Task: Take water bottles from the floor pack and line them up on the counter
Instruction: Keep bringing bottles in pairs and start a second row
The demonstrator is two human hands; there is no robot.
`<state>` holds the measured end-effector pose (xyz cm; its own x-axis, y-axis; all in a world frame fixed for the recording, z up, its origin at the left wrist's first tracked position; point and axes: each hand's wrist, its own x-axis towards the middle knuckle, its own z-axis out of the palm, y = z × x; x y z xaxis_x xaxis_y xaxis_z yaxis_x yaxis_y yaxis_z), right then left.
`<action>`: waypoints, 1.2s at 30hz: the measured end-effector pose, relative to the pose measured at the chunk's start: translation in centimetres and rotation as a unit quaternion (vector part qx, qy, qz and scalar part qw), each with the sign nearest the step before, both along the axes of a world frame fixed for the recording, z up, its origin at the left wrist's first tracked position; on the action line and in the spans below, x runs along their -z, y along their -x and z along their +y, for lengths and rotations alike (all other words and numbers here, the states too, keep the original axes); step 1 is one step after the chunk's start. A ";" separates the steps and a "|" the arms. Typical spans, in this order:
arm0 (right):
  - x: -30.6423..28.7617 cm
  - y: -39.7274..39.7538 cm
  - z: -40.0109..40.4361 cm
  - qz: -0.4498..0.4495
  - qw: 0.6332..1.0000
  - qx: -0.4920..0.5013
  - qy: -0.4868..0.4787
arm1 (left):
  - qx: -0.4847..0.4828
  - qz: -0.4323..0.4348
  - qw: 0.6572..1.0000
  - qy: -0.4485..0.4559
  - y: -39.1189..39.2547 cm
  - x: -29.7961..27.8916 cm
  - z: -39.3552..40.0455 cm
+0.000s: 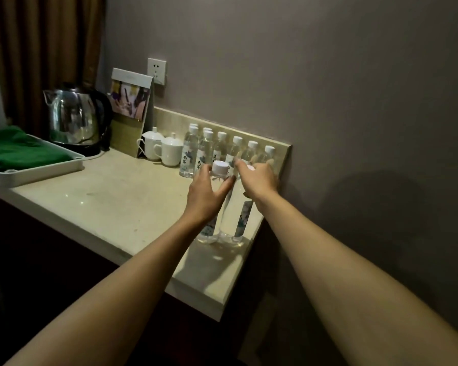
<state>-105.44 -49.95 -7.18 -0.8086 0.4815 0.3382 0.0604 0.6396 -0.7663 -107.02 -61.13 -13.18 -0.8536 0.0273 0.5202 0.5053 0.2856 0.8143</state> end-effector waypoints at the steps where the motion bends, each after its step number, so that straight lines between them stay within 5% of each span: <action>1: 0.1 -0.3 0.0 -0.020 0.999 -0.008 0.029 | 0.018 -0.005 1.000 -0.010 -0.1 0.2 -0.1; 7: 3.3 -1.5 0.6 -0.113 0.970 -0.124 0.176 | 0.120 -0.117 0.986 -0.012 -0.5 2.8 -2.2; 14: 4.7 -3.0 3.3 -0.172 0.918 -0.271 0.234 | 0.143 -0.188 0.960 0.153 1.0 5.0 -4.2; 24: 8.3 0.8 1.5 -0.076 0.991 -0.107 0.004 | 0.029 -0.156 0.958 0.238 4.0 5.8 -3.3; 36: 8.3 6.9 1.0 -0.047 0.996 -0.067 0.031 | 0.003 -0.160 0.947 0.279 10.1 4.8 -2.5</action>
